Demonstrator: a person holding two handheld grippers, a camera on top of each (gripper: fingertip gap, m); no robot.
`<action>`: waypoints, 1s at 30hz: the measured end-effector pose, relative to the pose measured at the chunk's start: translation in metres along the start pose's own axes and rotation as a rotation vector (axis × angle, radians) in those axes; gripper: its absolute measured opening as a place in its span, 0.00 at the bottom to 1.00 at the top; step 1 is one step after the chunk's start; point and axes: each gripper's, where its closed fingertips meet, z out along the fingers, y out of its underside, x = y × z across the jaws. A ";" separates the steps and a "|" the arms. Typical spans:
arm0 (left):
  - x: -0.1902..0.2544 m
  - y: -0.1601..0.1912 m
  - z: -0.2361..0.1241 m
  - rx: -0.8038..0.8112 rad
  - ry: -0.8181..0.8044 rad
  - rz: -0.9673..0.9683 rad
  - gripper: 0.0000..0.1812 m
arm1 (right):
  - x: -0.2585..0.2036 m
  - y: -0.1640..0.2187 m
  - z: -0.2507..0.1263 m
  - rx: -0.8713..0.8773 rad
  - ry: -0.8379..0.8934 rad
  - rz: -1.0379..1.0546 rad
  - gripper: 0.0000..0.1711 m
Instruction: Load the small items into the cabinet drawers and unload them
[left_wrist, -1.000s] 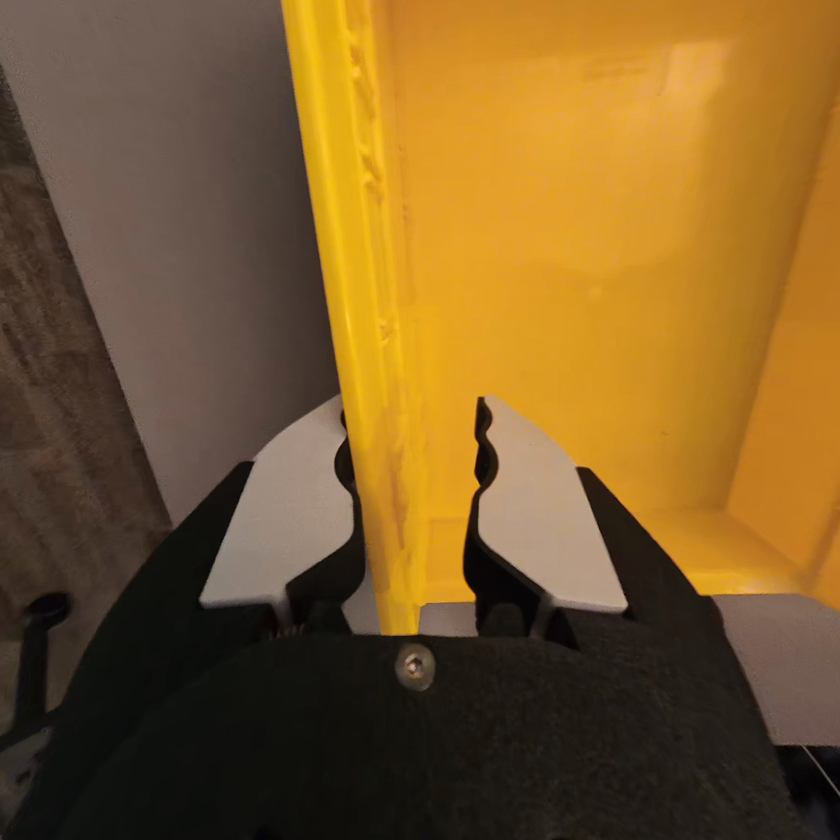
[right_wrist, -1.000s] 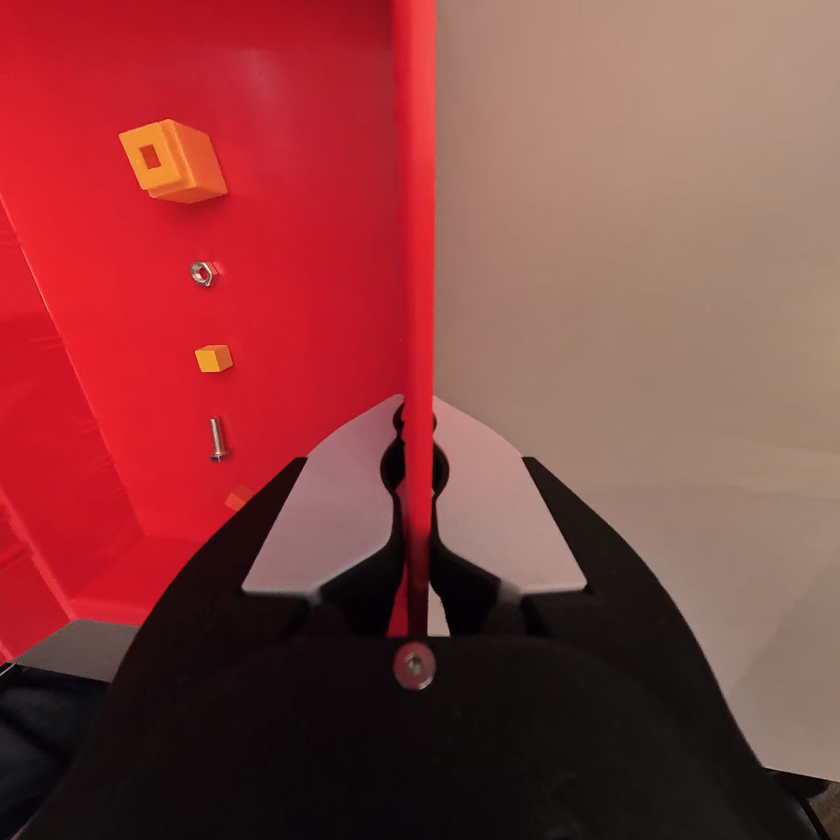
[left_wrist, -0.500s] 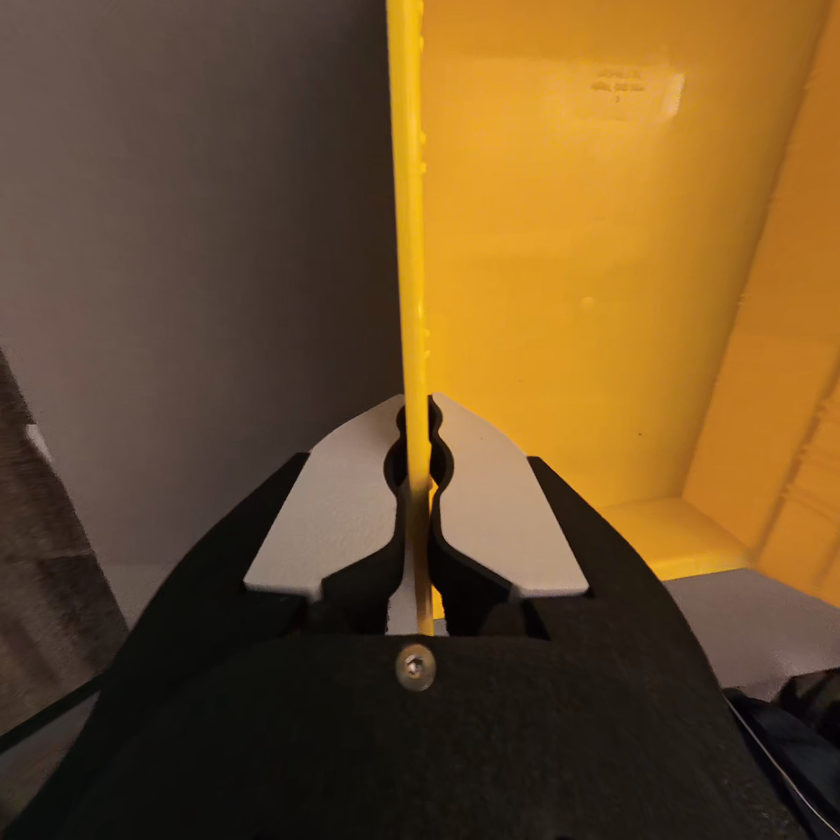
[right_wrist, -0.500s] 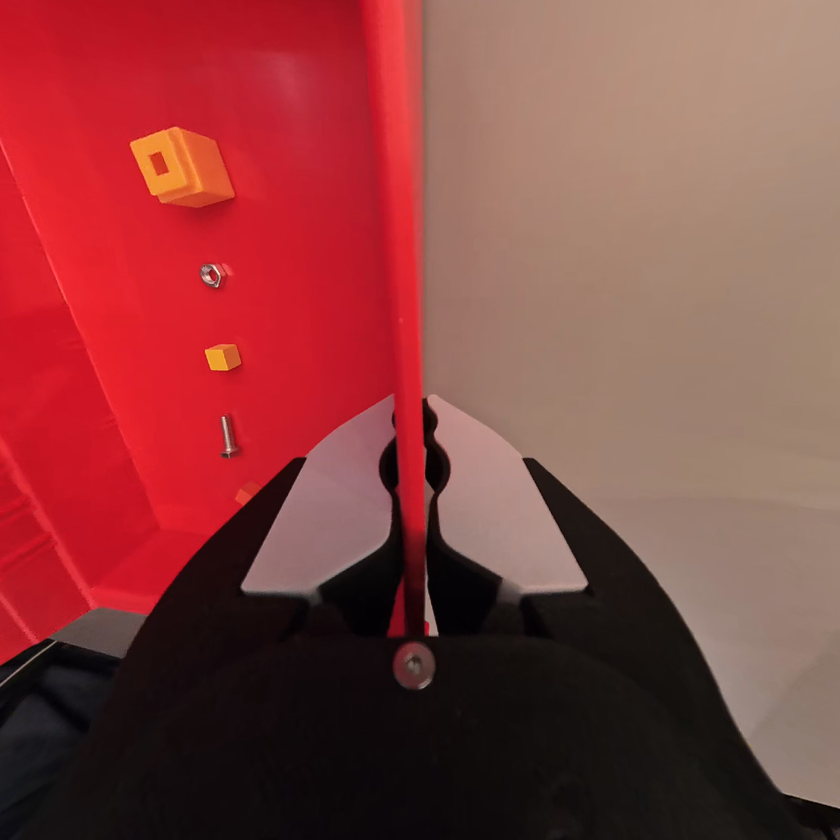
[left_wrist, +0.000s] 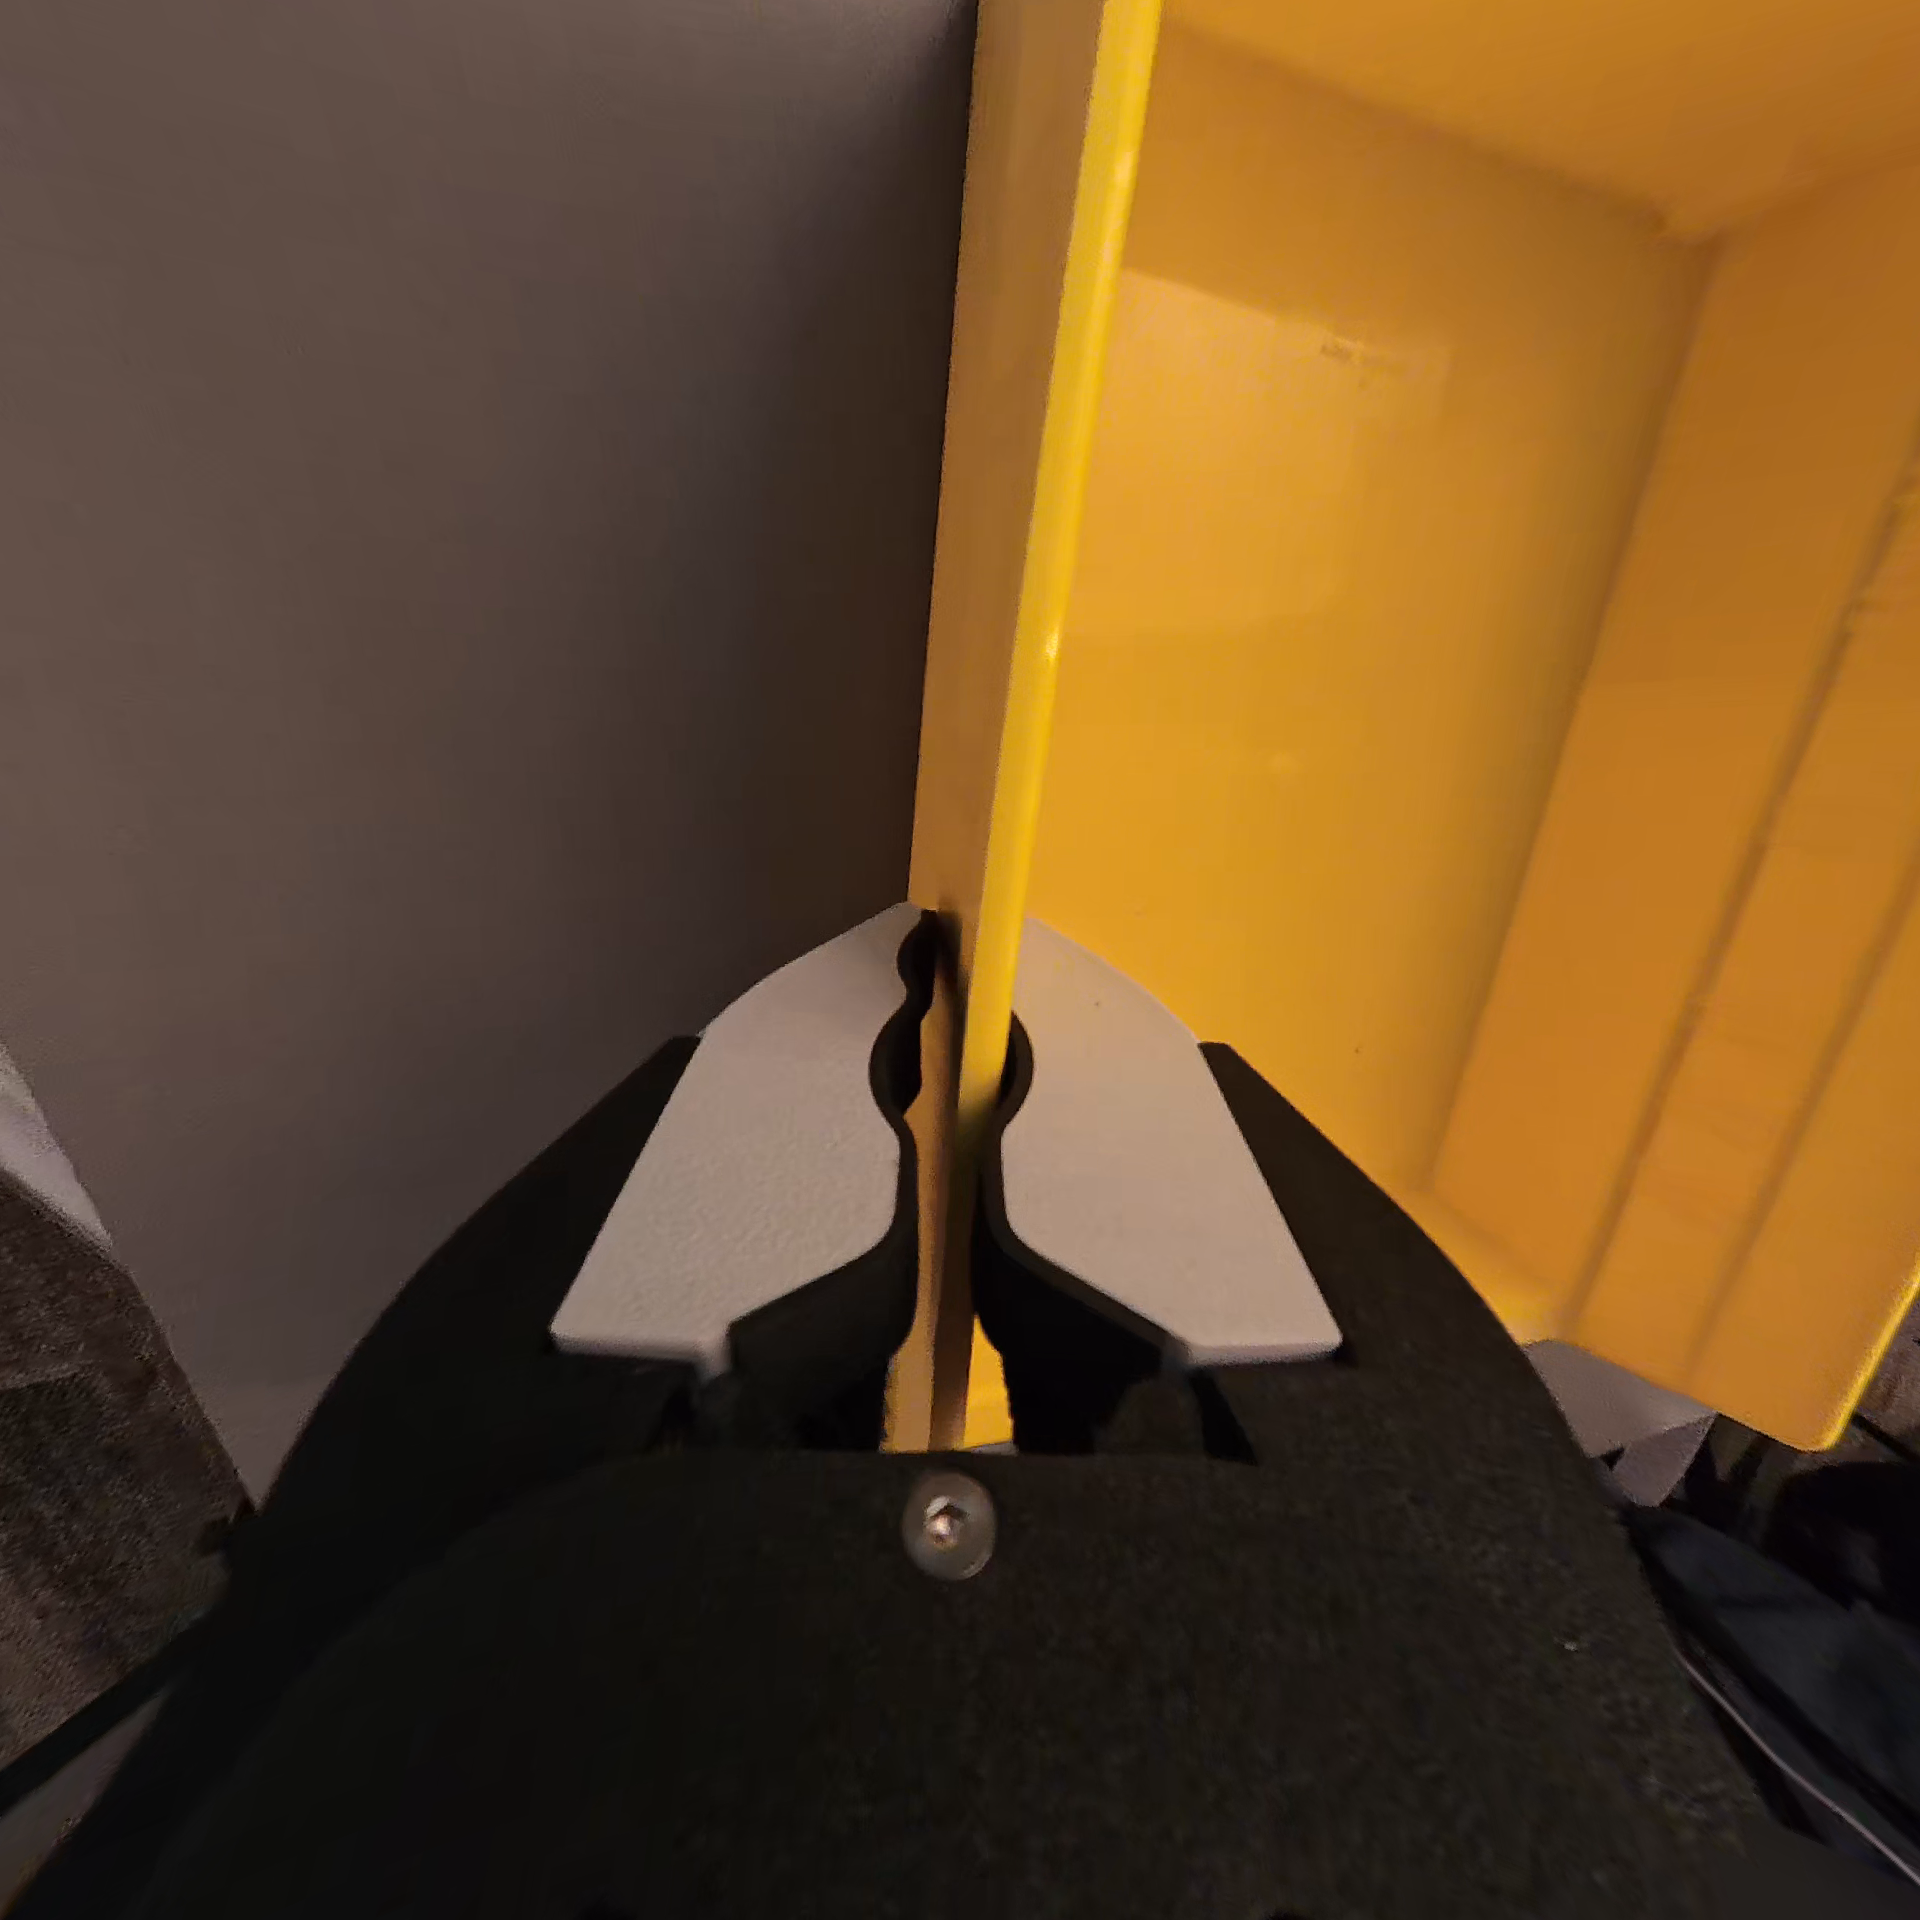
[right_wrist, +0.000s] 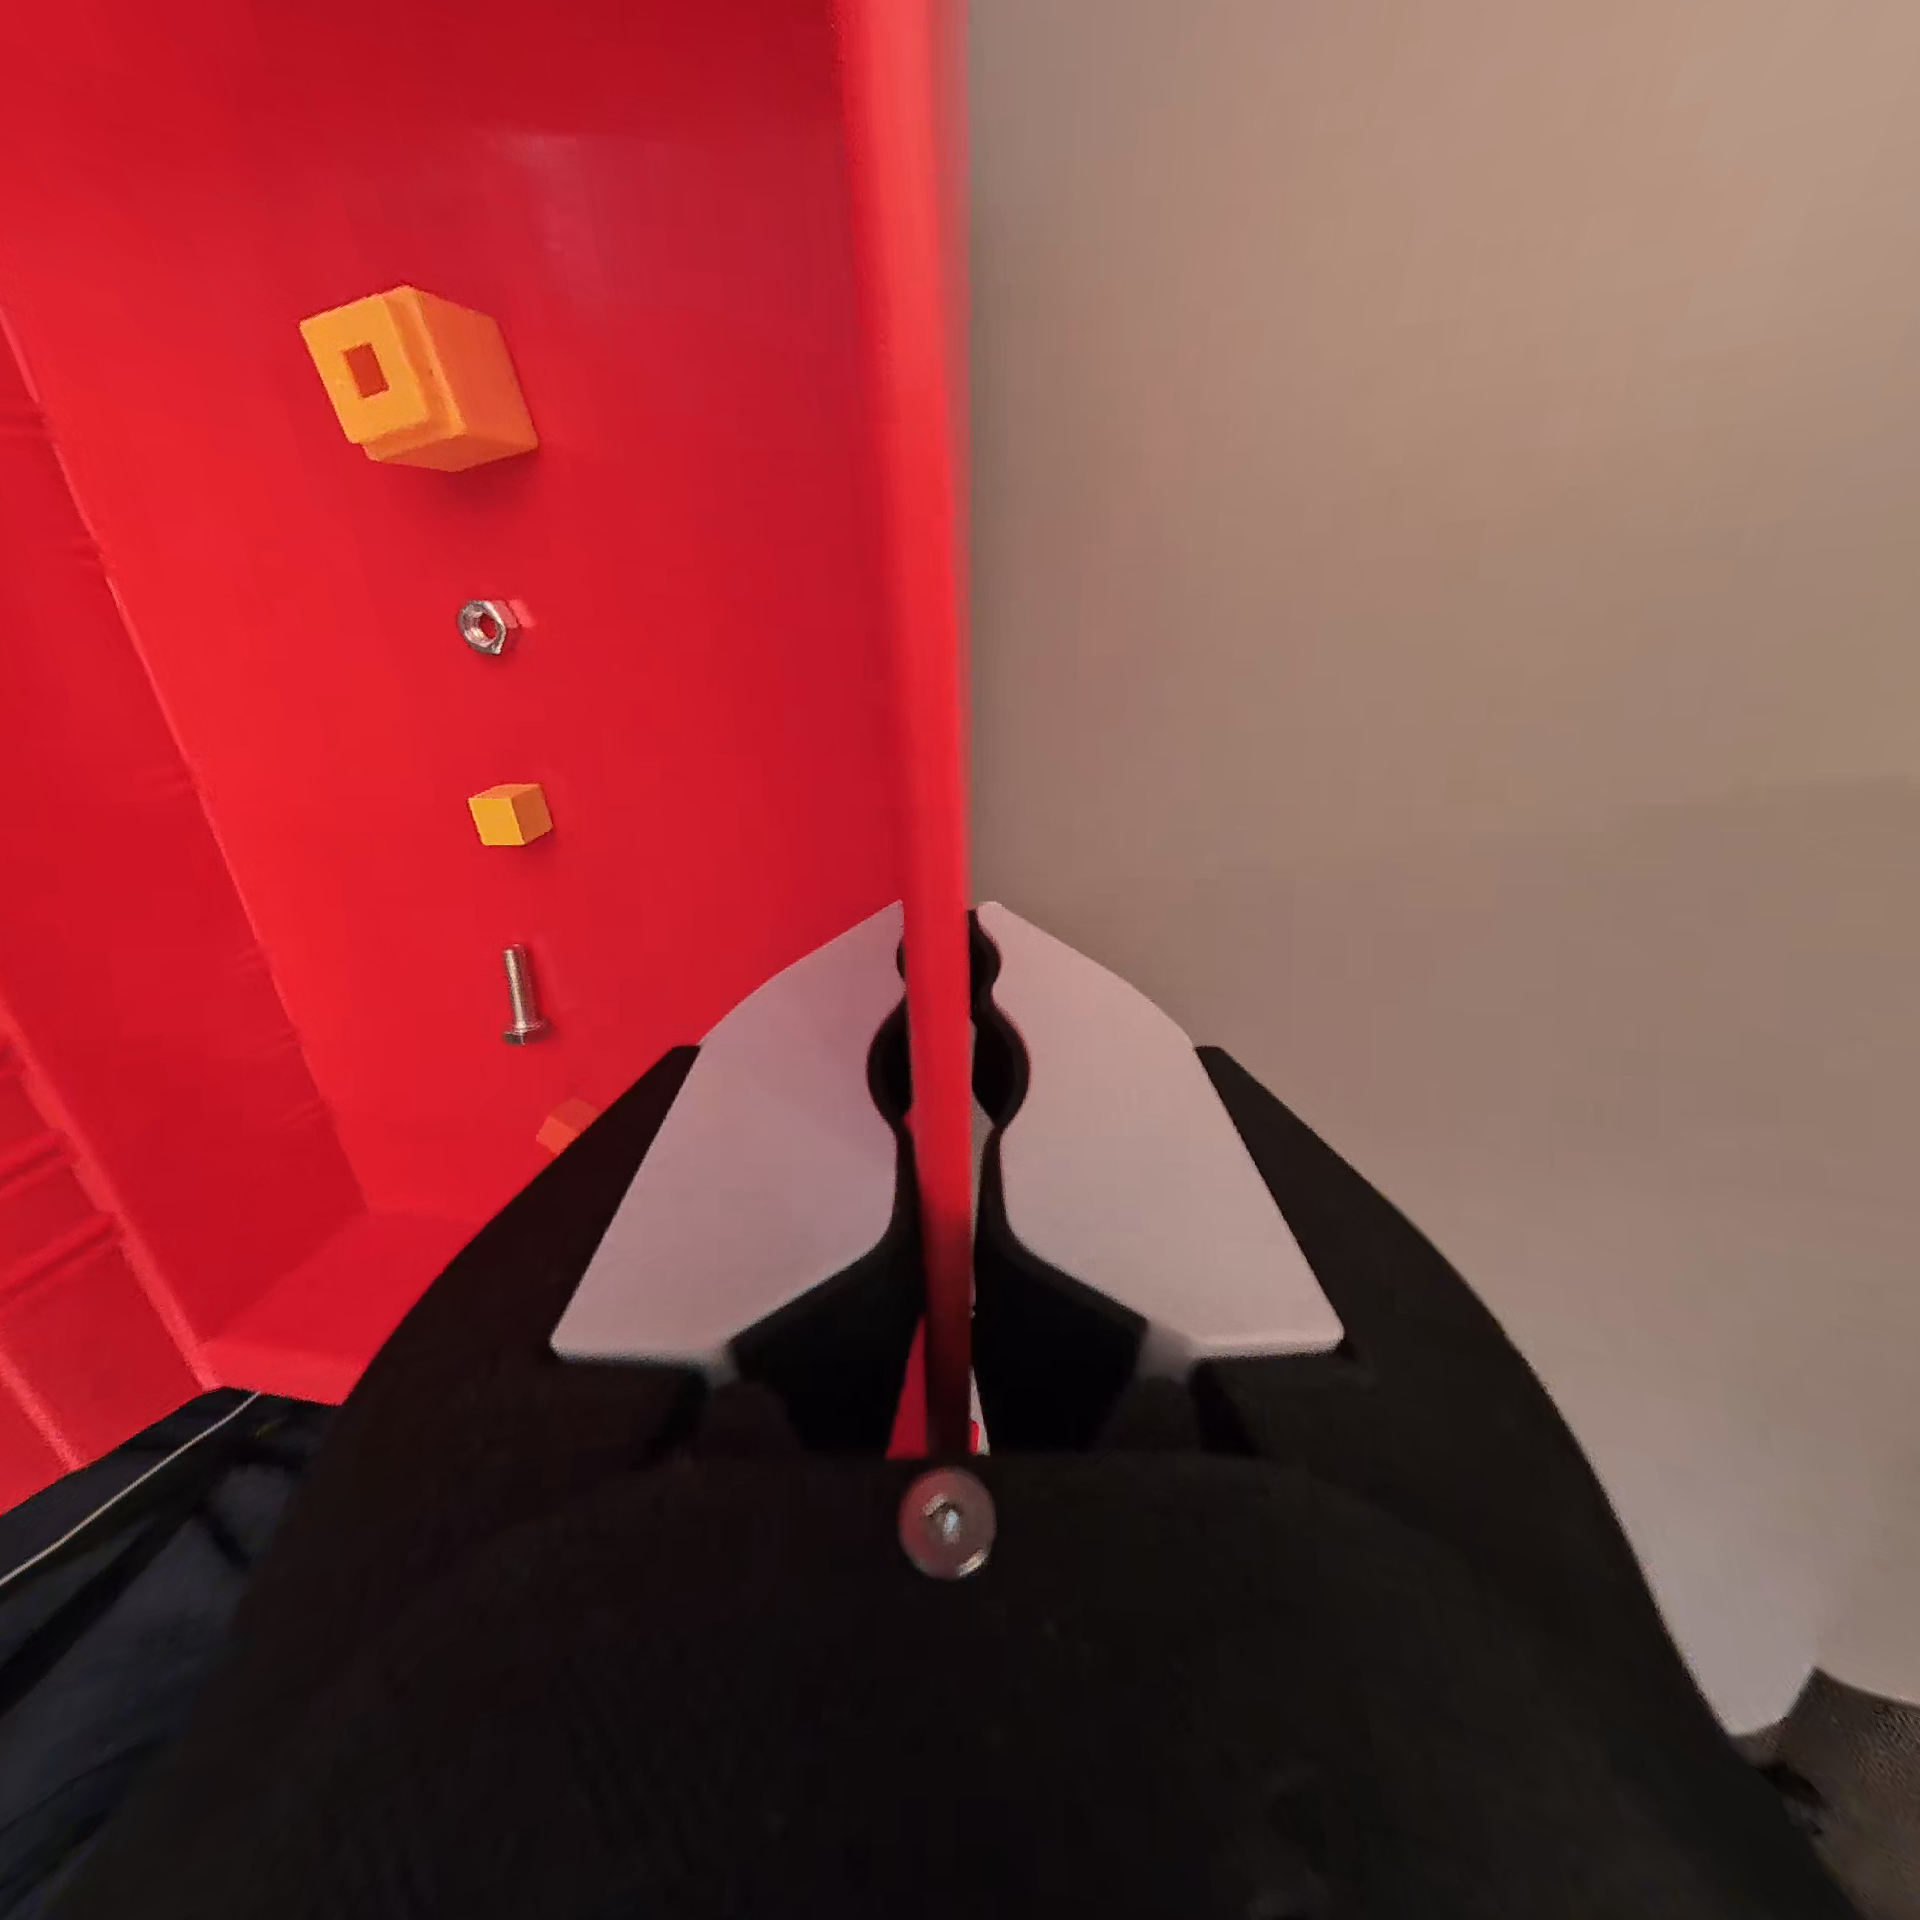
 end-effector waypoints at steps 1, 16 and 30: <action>-0.002 -0.001 -0.002 0.011 -0.002 -0.005 0.03 | -0.003 0.005 -0.005 0.010 0.002 -0.003 0.03; -0.024 0.013 -0.029 0.150 0.110 -0.078 0.04 | -0.091 0.132 -0.030 -0.232 -0.013 -0.254 0.03; -0.132 0.105 -0.093 0.059 0.016 -0.033 0.04 | -0.350 0.125 0.076 -0.409 -0.139 -0.746 0.03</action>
